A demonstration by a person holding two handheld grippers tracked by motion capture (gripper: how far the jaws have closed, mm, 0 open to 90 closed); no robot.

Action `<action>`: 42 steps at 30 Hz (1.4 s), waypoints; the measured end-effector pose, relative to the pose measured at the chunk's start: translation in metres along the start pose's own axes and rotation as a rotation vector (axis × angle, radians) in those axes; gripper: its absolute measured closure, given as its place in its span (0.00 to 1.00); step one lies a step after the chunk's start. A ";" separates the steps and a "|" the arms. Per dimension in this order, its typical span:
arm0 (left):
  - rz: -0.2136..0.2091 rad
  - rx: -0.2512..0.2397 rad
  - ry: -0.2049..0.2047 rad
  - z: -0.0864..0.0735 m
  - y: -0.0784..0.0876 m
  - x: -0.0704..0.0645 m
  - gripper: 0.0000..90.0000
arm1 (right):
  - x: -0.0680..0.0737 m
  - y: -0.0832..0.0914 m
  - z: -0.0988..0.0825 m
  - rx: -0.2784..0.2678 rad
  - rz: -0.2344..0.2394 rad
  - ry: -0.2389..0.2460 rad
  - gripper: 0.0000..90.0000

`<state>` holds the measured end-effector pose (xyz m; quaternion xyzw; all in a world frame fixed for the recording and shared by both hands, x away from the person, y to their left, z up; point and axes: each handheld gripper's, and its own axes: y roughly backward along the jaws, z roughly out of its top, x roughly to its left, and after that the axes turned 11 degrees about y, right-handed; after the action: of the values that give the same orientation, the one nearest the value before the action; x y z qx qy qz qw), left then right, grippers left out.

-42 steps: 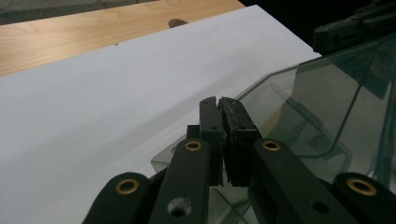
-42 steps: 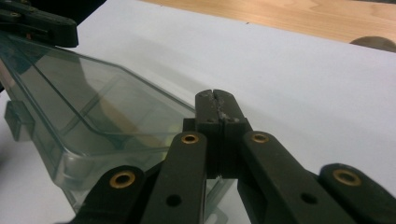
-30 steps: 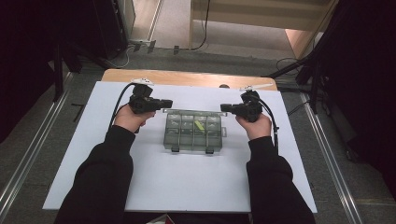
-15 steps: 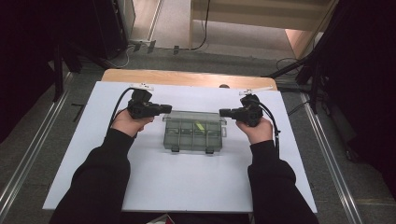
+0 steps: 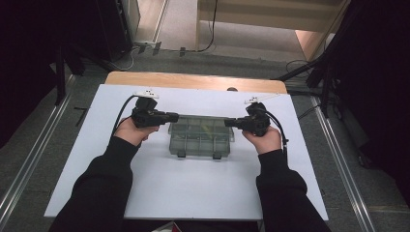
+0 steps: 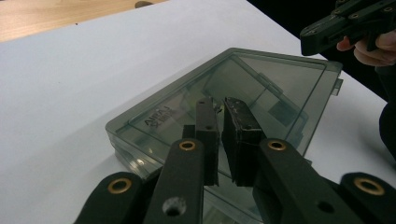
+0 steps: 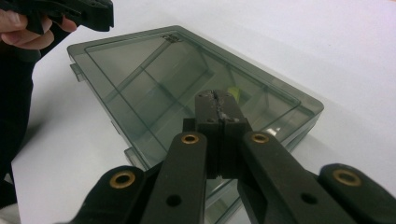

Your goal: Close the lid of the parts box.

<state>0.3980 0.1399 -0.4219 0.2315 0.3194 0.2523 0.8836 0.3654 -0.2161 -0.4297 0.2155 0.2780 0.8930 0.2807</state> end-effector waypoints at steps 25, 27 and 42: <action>-0.003 0.048 -0.022 -0.026 0.003 -0.006 0.93 | 0.016 -0.005 -0.015 0.040 0.017 0.016 1.00; -0.010 0.047 -0.026 -0.027 0.004 -0.007 0.93 | 0.018 -0.005 -0.017 0.037 0.019 0.020 1.00; -0.004 0.039 -0.044 -0.037 0.005 -0.011 0.93 | 0.029 -0.006 -0.030 0.044 0.027 0.028 1.00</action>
<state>0.3637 0.1465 -0.4392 0.2536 0.3051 0.2392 0.8862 0.3296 -0.2054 -0.4498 0.2127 0.2984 0.8934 0.2601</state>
